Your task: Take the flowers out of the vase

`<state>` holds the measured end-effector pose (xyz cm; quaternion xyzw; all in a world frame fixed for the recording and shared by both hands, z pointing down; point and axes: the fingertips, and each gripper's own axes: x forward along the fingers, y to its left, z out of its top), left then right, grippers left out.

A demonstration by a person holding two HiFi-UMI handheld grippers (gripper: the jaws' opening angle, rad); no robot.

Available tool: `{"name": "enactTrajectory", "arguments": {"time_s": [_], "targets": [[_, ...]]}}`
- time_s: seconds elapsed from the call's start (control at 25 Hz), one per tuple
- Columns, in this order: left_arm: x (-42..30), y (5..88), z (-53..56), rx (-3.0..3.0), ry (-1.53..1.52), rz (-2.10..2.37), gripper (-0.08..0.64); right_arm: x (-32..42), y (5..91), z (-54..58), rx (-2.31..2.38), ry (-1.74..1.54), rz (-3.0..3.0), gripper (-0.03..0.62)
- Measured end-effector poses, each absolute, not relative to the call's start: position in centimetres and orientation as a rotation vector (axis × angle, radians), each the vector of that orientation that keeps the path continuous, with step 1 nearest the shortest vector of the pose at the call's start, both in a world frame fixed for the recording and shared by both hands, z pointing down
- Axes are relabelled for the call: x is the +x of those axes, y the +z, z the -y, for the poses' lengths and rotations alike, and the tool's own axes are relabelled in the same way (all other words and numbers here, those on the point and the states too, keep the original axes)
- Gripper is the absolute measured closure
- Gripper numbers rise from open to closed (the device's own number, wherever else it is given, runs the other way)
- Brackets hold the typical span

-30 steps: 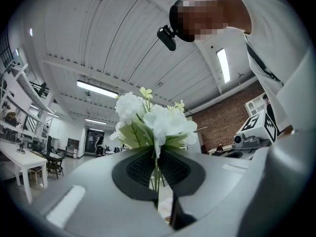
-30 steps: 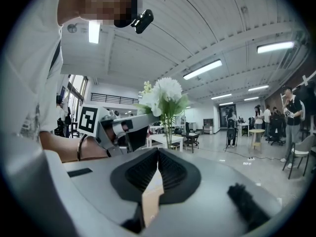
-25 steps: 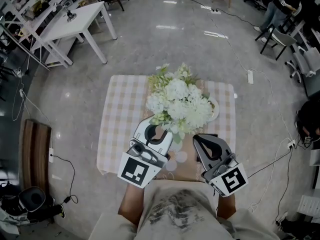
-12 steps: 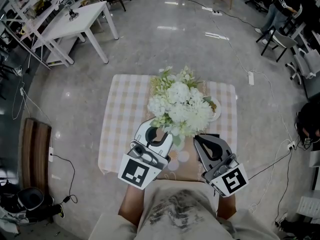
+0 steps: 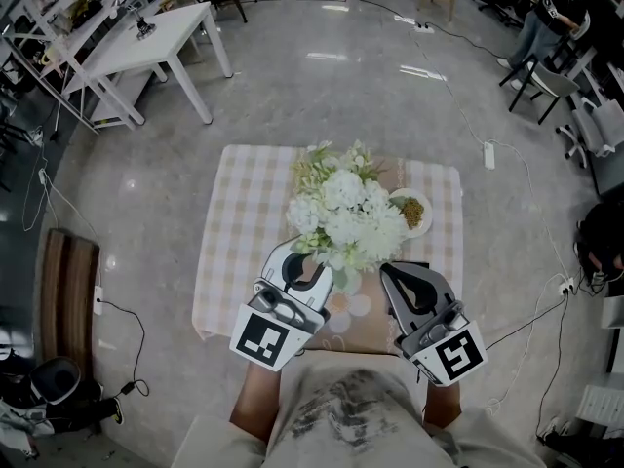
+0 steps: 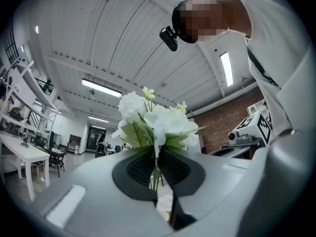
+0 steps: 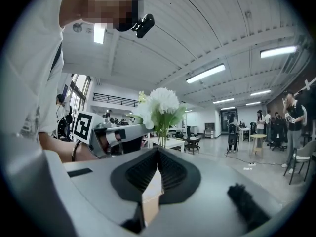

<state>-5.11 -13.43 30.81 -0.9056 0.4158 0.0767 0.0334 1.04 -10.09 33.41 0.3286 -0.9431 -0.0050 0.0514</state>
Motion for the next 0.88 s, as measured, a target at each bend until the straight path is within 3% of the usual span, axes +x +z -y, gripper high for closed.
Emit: {"name": "enactTrajectory", "arguments": {"time_s": [0.88], "targets": [[-6.6, 33.8, 11.6, -2.824, 0.212, -1.352, 0.535, 0.0, 33.5, 9.0, 0.963, -0.045, 2.894, 0.577]]}}
